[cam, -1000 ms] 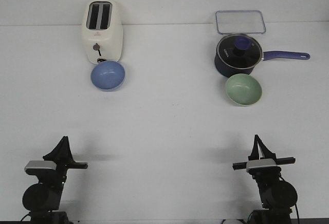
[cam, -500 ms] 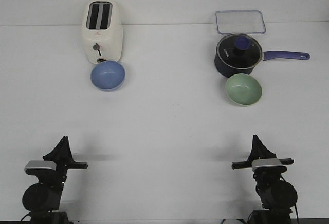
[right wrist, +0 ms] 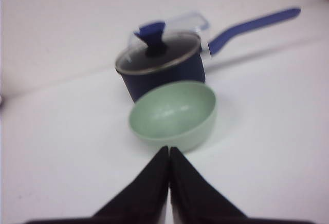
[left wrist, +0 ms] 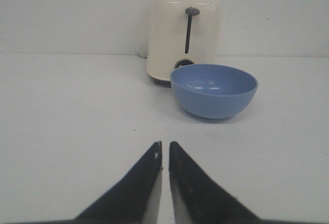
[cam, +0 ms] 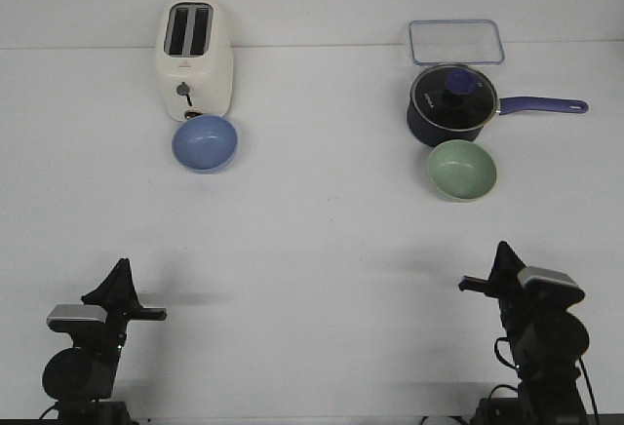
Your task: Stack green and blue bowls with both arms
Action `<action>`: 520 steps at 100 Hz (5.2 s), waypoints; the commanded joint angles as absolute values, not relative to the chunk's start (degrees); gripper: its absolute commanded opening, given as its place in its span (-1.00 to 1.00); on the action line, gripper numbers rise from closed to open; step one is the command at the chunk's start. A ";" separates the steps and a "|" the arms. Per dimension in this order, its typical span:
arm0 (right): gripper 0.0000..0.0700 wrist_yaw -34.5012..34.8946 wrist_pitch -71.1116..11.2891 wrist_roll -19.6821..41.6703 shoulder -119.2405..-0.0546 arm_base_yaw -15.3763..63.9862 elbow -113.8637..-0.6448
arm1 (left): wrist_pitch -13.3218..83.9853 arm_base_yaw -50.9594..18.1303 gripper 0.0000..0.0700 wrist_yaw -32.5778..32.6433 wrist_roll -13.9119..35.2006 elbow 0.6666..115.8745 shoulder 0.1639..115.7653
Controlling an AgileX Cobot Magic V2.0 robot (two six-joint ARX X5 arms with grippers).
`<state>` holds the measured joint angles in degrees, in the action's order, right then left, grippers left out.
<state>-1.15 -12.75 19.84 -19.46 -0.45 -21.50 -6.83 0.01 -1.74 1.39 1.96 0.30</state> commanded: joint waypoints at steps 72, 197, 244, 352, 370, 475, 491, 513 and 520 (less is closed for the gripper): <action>0.53 1.85 -20.27 11.49 -89.69 -8.97 -65.69 | -7.53 0.10 -0.96 -1.93 1.08 0.80 0.19; -1.00 17.72 -28.16 14.94 -59.24 4.25 -53.15 | -7.53 0.10 -0.96 -1.93 1.08 0.80 0.19; -1.00 11.03 -28.84 20.05 -60.18 30.39 -41.52 | -7.62 0.10 -0.96 -1.93 6.63 0.80 0.19; -0.24 3.31 -23.53 15.44 -46.48 22.06 -38.00 | 1.43 0.10 -0.96 -1.98 29.65 18.11 17.56; -0.24 2.98 -21.54 15.33 -39.42 19.27 -32.40 | 3.40 0.10 -0.96 -5.04 23.77 30.55 40.40; -0.24 2.90 -23.33 15.25 -37.56 18.28 -32.12 | 4.78 -0.05 -0.96 -13.21 20.53 80.31 112.40; -0.24 -0.16 -25.26 15.16 -37.54 16.95 -32.12 | 6.22 -0.01 -0.96 -15.22 20.14 80.31 108.92; -0.24 -1.32 -25.78 15.14 -37.06 14.00 -31.68 | 15.05 -1.69 -0.96 -20.27 16.40 80.12 97.82; -0.24 -0.99 -25.82 15.18 -37.06 13.52 -31.14 | 17.61 -3.38 -0.96 -22.55 14.31 79.13 93.67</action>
